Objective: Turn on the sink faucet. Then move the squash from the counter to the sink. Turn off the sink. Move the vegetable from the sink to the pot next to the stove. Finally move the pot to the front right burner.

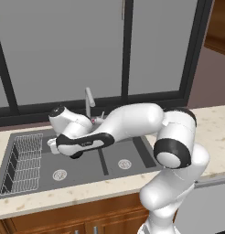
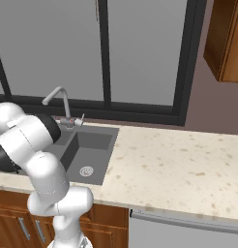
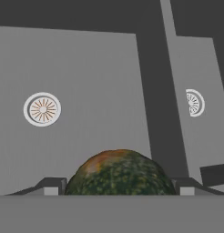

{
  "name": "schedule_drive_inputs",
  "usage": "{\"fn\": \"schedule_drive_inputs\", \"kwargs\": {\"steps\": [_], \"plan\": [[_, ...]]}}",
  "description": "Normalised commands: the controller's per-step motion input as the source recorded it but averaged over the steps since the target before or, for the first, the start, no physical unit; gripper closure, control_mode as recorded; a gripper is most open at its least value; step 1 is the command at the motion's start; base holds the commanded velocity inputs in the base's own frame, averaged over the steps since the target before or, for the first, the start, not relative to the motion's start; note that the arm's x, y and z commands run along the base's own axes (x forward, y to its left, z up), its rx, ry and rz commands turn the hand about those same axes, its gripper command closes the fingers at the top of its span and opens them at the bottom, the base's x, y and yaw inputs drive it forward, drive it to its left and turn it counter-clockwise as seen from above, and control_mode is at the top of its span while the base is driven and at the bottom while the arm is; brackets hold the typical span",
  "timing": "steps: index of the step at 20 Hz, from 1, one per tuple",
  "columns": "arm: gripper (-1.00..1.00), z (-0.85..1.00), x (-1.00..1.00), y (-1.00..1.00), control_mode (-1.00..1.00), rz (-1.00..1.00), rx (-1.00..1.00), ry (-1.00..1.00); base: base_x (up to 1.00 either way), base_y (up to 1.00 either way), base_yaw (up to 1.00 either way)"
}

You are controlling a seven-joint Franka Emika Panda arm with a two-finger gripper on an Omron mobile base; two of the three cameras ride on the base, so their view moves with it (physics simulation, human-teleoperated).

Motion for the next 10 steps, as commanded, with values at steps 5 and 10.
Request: {"fn": "schedule_drive_inputs", "kwargs": {"steps": [5,10], "plan": [[1.00,0.47,-0.36,-0.35,-1.00,-0.06,0.00,0.06,0.00,0.00,0.00],[1.00,0.29,-0.20,-0.52,-1.00,-0.01,0.00,0.05,0.00,0.00,0.00]]}}
